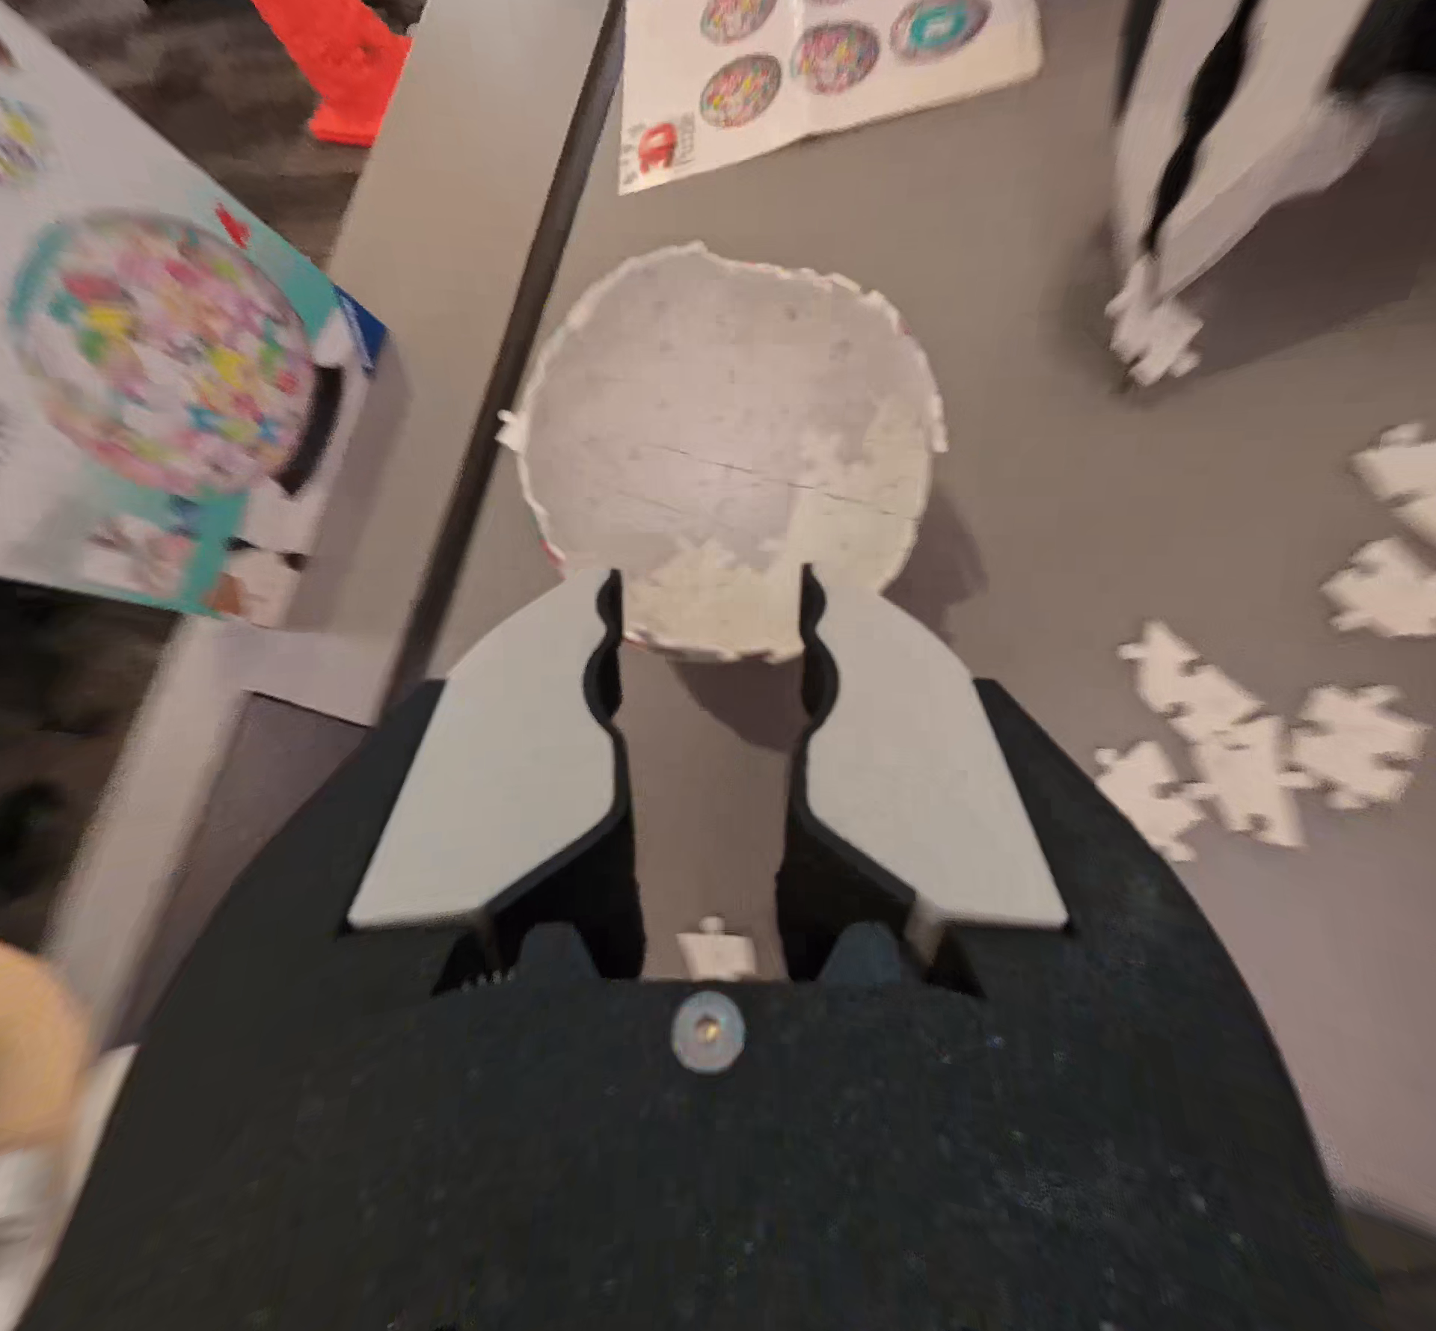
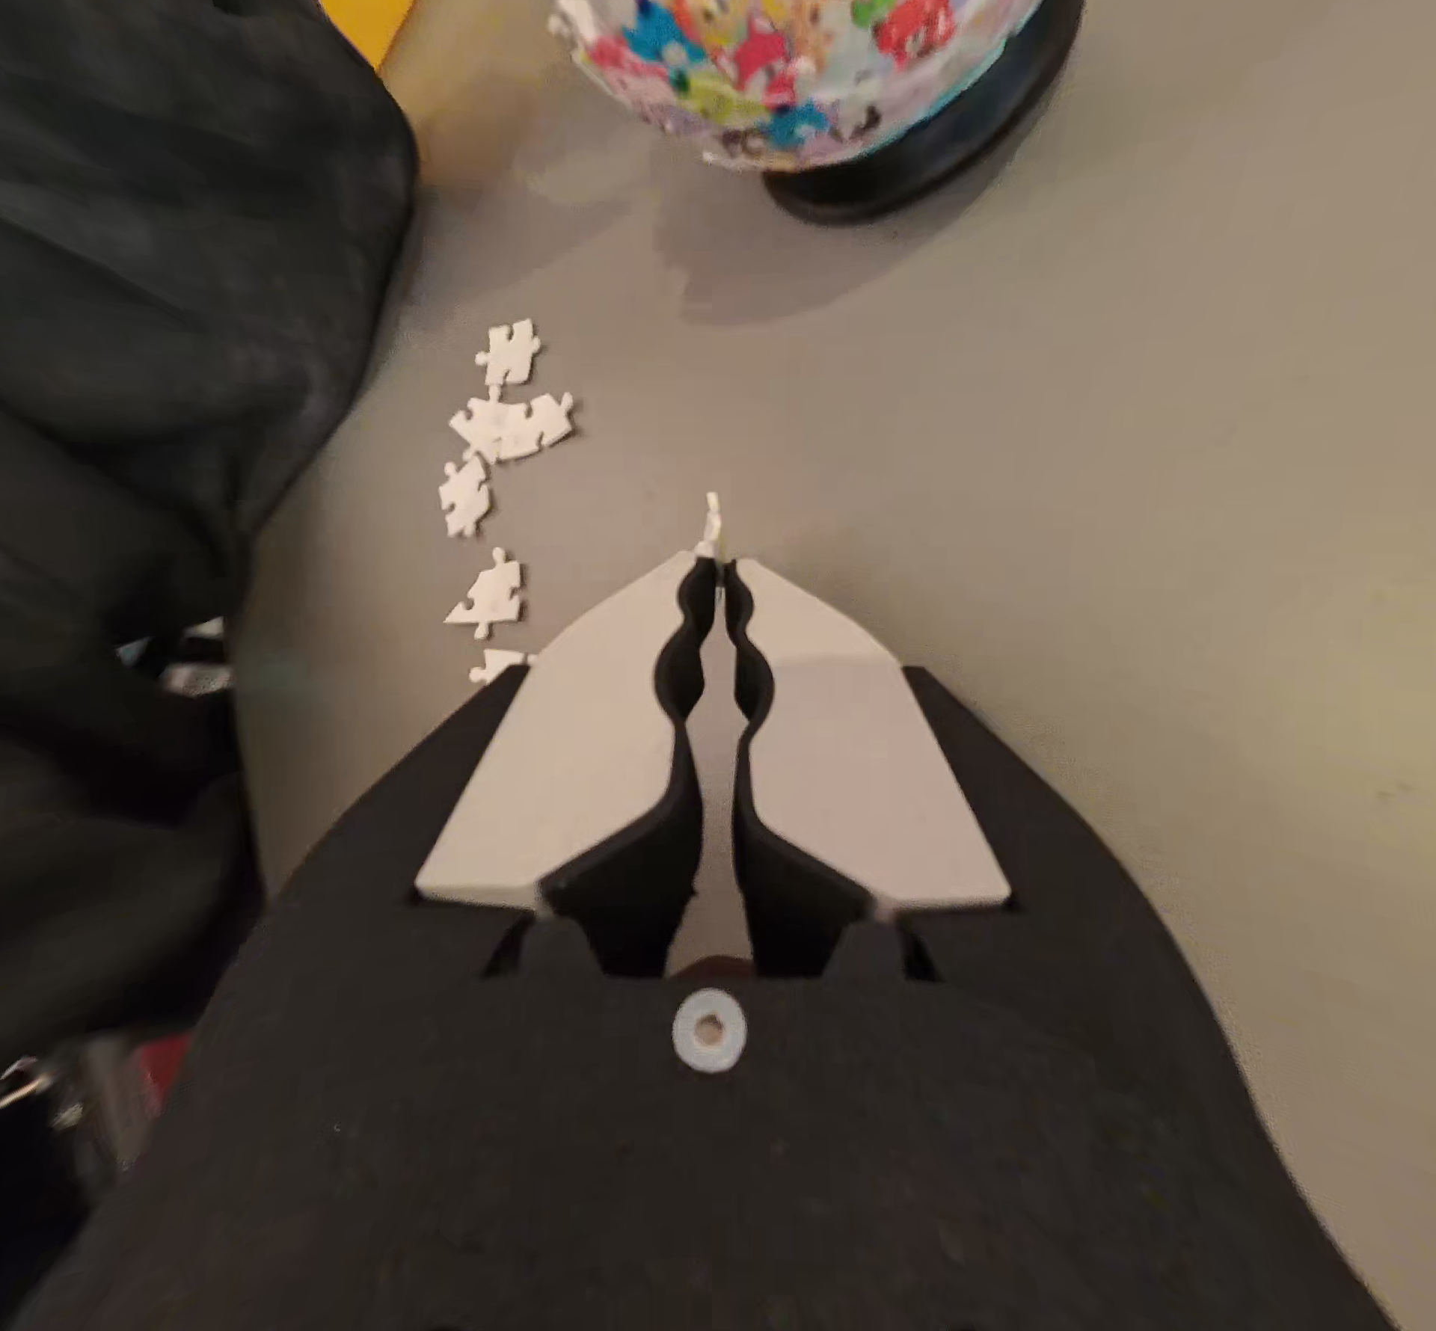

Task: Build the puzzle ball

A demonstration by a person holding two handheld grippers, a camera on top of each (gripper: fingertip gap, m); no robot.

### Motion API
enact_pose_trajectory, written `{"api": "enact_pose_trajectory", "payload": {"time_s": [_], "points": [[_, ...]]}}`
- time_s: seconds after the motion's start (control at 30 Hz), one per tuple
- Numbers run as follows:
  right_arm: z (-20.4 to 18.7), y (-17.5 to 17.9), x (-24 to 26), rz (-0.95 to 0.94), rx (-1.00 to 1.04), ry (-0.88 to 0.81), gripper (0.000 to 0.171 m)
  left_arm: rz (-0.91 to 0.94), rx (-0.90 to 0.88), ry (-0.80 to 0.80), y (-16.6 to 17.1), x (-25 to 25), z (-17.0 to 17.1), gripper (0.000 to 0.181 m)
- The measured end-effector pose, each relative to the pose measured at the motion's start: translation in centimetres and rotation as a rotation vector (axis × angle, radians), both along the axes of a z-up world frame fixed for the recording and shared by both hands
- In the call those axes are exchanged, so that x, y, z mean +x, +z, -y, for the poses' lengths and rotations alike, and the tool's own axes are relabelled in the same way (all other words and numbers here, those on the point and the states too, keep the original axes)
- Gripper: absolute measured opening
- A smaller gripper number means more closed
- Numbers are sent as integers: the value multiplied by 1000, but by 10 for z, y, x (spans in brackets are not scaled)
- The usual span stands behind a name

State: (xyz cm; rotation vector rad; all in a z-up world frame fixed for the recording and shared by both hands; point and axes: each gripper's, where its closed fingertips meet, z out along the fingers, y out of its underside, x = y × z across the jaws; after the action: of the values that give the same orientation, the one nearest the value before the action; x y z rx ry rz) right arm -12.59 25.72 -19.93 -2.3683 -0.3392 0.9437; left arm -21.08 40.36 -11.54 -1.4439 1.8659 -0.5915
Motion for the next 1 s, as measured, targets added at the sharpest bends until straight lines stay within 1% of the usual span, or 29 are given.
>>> {"api": "enact_pose_trajectory", "payload": {"time_s": [0.07, 0.13, 0.2, 0.3, 0.37, 0.43, 0.47, 0.53, 0.6, 0.67, 0.73, 0.77, 0.87, 1.0], "points": [[-7, -4, 2, -12, -43, 28, 2, 84, -144, 38, -2, -10, 1, 57], [-10, -6, 1, -18, -73, 66, 3, 172, -214, 58, -2, -17, -4, 62], [-14, -12, 6, 39, -74, 57, 18, 218, -241, 85, -5, -20, -16, 69], [-16, -16, 17, 152, -27, 48, 36, 231, -325, 108, -14, -16, -35, 81], [-28, -5, 26, 258, 110, -11, 44, 239, -372, 105, -18, -9, -45, 80], [-44, 18, 24, 366, 318, -79, 63, 255, -390, 137, -22, 0, -62, 73], [-48, 26, 17, 411, 382, -92, 74, 262, -400, 152, -23, 3, -70, 71], [-57, 26, 5, 504, 389, -126, 93, 275, -404, 185, -21, 10, -86, 63], [-70, 25, -7, 527, 384, -175, 100, 309, -377, 214, -10, 16, -101, 62], [-82, 20, -19, 517, 368, -207, 108, 325, -428, 157, 7, 22, -94, 66], [-93, 11, -24, 552, 343, -214, 117, 330, -493, 40, 21, 29, -73, 69], [-96, 6, -27, 565, 331, -205, 117, 315, -497, -13, 23, 33, -63, 69], [-104, -1, -33, 586, 325, -195, 116, 221, -432, -94, 9, 43, -49, 62], [-110, -2, -31, 618, 325, -196, 112, 112, -414, -108, -7, 49, -52, 53]]}}
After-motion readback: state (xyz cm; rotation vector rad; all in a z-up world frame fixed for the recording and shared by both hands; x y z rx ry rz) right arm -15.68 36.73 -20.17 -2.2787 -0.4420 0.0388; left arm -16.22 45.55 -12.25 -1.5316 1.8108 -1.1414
